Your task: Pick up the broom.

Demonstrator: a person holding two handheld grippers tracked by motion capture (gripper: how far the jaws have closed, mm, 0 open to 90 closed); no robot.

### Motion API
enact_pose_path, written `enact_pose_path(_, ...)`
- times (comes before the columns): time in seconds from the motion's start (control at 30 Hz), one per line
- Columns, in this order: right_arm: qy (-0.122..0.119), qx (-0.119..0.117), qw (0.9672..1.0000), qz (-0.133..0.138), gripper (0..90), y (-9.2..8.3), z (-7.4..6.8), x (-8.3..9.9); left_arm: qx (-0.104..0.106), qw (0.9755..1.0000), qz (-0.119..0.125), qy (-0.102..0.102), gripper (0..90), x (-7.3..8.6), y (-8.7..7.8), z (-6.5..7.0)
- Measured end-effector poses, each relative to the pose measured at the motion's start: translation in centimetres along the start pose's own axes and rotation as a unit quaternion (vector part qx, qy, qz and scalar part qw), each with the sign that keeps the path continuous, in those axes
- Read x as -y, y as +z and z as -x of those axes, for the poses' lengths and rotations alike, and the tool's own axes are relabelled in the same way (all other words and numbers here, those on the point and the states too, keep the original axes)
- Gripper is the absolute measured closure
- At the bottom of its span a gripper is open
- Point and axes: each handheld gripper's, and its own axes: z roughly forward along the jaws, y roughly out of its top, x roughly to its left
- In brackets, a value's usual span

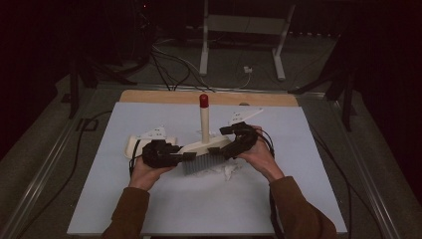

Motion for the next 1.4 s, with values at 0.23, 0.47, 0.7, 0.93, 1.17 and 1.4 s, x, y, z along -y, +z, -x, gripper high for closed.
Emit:
enact_pose_path(0.23, -0.010, -0.029, 0.9993, -0.024, 13.0, 0.4, -0.4, -0.1, 0.013, 0.9999, -0.003, 0.000, 69.8, 0.1, -0.1, -0.2)
enact_pose_path(0.47, -0.036, -0.076, 0.9958, -0.036, 32.7, 0.7, -0.4, 0.3, 0.034, 0.9992, -0.015, 0.011, 69.8, 0.2, -0.1, 0.0)
enact_pose_path(0.7, -0.078, -0.105, 0.9889, -0.070, 45.4, 0.7, -0.8, 0.6, 0.049, 0.9985, -0.017, 0.019, 69.7, 0.4, 0.2, 0.0)
enact_pose_path(0.93, -0.075, -0.150, 0.9823, -0.084, 61.2, 0.8, -0.5, 1.1, 0.047, 0.9987, -0.008, 0.017, 61.2, 0.5, 0.0, -0.1)
enact_pose_path(1.17, -0.078, -0.156, 0.9819, -0.074, 68.1, 1.2, -0.9, 1.1, -0.020, 0.9998, 0.006, 0.002, 43.5, 0.1, 0.1, 0.2)
enact_pose_path(1.4, -0.061, -0.112, 0.9893, -0.071, 68.1, 0.9, -0.4, 1.1, -0.101, 0.9941, 0.036, -0.016, 32.6, 0.1, -1.3, 0.2)
